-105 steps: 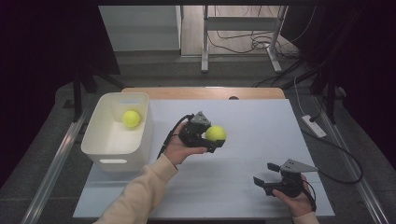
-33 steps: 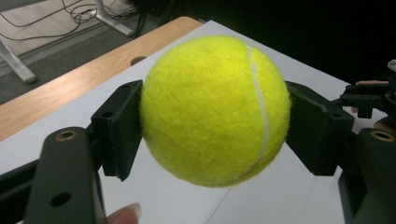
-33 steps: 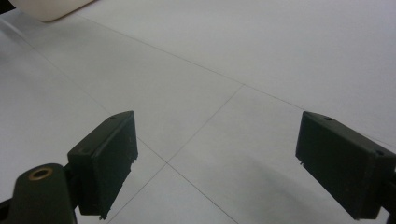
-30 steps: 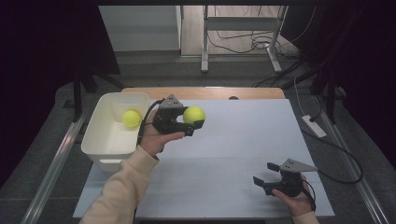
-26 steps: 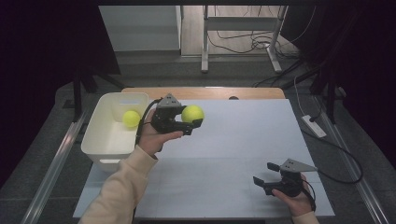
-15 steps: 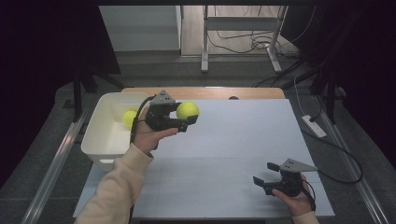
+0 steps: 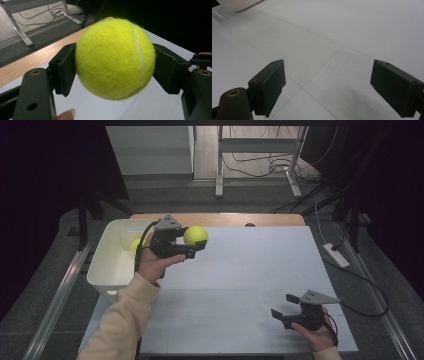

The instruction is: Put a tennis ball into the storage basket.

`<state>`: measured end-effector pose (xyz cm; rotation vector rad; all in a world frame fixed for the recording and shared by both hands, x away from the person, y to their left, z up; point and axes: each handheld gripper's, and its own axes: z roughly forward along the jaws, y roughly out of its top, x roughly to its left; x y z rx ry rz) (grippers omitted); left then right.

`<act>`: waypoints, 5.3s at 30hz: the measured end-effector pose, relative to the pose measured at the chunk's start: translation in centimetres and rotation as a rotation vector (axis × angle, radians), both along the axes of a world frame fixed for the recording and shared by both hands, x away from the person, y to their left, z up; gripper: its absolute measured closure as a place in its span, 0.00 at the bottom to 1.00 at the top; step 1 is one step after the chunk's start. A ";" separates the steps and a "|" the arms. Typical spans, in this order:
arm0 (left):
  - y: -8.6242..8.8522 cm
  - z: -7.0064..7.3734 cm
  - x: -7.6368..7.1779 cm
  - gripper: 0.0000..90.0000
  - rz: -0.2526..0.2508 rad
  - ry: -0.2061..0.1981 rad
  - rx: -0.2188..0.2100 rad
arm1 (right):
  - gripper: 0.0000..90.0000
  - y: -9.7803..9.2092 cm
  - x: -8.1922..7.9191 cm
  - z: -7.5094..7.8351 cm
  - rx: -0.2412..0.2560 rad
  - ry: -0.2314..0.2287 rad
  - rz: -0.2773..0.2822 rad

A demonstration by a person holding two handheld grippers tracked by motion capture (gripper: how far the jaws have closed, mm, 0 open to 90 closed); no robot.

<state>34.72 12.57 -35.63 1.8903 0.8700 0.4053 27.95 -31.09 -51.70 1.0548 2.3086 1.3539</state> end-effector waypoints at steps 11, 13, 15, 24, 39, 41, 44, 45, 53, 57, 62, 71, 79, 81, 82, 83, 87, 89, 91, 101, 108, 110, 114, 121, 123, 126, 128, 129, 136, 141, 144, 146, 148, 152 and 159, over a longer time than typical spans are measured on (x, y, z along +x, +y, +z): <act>1.0 0.1 0.1 0.30 0.030 -0.004 -0.008 | 0.14 0.0 0.0 0.0 -0.001 0.000 0.000; 1.2 0.2 0.1 0.30 0.036 -0.006 -0.009 | 0.14 0.0 0.0 0.0 -0.001 0.000 0.000; 1.4 0.2 0.1 0.30 0.044 -0.006 -0.010 | 0.14 0.0 0.0 0.0 -0.001 0.000 0.000; 2.6 0.4 0.2 0.30 0.077 -0.014 -0.017 | 0.14 0.0 0.0 0.0 0.000 0.001 -0.001; 4.5 0.7 0.0 0.30 0.136 -0.027 -0.029 | 0.14 0.0 0.0 0.0 -0.001 0.000 -0.001; 4.8 0.8 0.0 0.30 0.143 -0.029 -0.031 | 0.14 0.0 0.0 0.0 -0.001 0.000 -0.002; 5.3 0.8 0.0 0.30 0.152 -0.030 -0.031 | 0.14 0.0 0.0 0.0 -0.001 0.000 -0.002; 5.4 0.9 -0.1 0.30 0.155 -0.031 -0.031 | 0.14 0.0 0.0 0.0 -0.001 0.000 -0.002; 6.3 0.9 -0.1 0.30 0.178 -0.034 -0.023 | 0.14 0.0 0.0 0.0 0.000 0.000 -0.002; 6.7 0.8 -0.1 0.30 0.190 -0.032 -0.021 | 0.14 0.0 0.0 0.0 0.000 0.000 -0.002; 7.4 0.7 0.0 0.30 0.215 -0.031 -0.017 | 0.14 0.0 0.0 0.0 -0.003 0.000 -0.002; 8.7 0.3 0.1 0.30 0.254 -0.018 -0.010 | 0.14 0.1 0.0 0.0 -0.004 0.000 -0.003; 9.3 0.1 0.1 0.30 0.288 -0.018 0.011 | 0.14 0.1 0.0 0.0 -0.004 -0.001 -0.002; 9.5 0.0 0.1 0.30 0.300 -0.018 0.019 | 0.14 0.1 0.0 0.0 -0.004 0.000 -0.002; 9.5 0.0 0.1 0.30 0.304 -0.019 0.021 | 0.14 0.1 0.0 0.0 -0.004 0.001 -0.002; 9.6 0.0 0.1 0.30 0.306 -0.019 0.019 | 0.14 0.1 0.0 0.0 -0.004 0.001 -0.002; 10.1 -0.1 0.1 0.30 0.323 -0.017 0.019 | 0.14 0.1 0.0 0.0 -0.004 0.001 -0.002; 10.2 -0.1 0.0 0.30 0.326 -0.017 0.015 | 0.14 0.1 0.0 0.0 -0.004 0.001 -0.001; 10.5 -0.1 0.0 0.30 0.327 -0.018 0.011 | 0.14 0.1 0.0 0.0 -0.004 0.001 -0.001; 11.6 -0.3 0.0 0.30 0.334 -0.008 0.011 | 0.14 0.1 0.0 0.0 -0.005 0.002 0.000; 12.3 -0.4 0.0 0.30 0.363 -0.003 0.008 | 0.14 0.1 0.1 -0.1 -0.005 0.001 0.000; 12.5 -0.5 0.0 0.30 0.367 -0.003 0.006 | 0.14 0.1 0.1 -0.1 -0.005 0.001 0.000; 12.9 -0.6 0.0 0.30 0.376 0.000 0.005 | 0.14 0.2 0.1 -0.1 -0.006 0.002 0.000; 13.9 -1.1 0.5 0.30 0.402 0.028 0.016 | 0.14 0.2 0.1 -0.1 -0.007 0.001 0.000; 14.1 -1.2 0.6 0.30 0.408 0.036 0.023 | 0.14 0.1 0.1 0.0 -0.005 0.000 -0.001; 14.5 -1.5 0.9 0.30 0.418 0.054 0.032 | 0.14 0.2 0.1 0.0 -0.006 0.000 0.000; 14.8 -1.9 1.1 0.30 0.430 0.073 0.045 | 0.14 0.2 0.1 0.0 -0.010 0.000 -0.001; 14.8 -1.9 1.1 0.30 0.430 0.073 0.045 | 0.14 0.2 0.1 0.0 -0.010 0.000 -0.001; 15.6 -3.1 1.6 0.30 0.450 0.134 0.069 | 0.14 0.2 0.1 -0.1 -0.011 0.000 0.000; 16.0 -3.4 1.7 0.30 0.458 0.160 0.088 | 0.14 0.2 0.1 -0.1 -0.010 0.000 0.001; 16.0 -3.7 1.8 0.30 0.463 0.176 0.116 | 0.14 0.2 0.1 -0.1 -0.012 0.000 0.001; 15.9 -3.8 1.8 0.30 0.465 0.189 0.131 | 0.14 0.2 0.1 -0.1 -0.012 0.001 0.001; 15.9 -4.0 1.9 0.30 0.467 0.200 0.151 | 0.14 0.2 0.1 -0.1 -0.013 0.000 0.001; 15.9 -4.0 1.8 0.30 0.474 0.205 0.160 | 0.14 0.2 0.1 -0.1 -0.012 0.001 0.001; 16.1 -3.9 1.8 0.30 0.492 0.205 0.158 | 0.14 0.2 0.1 -0.1 -0.012 0.001 0.001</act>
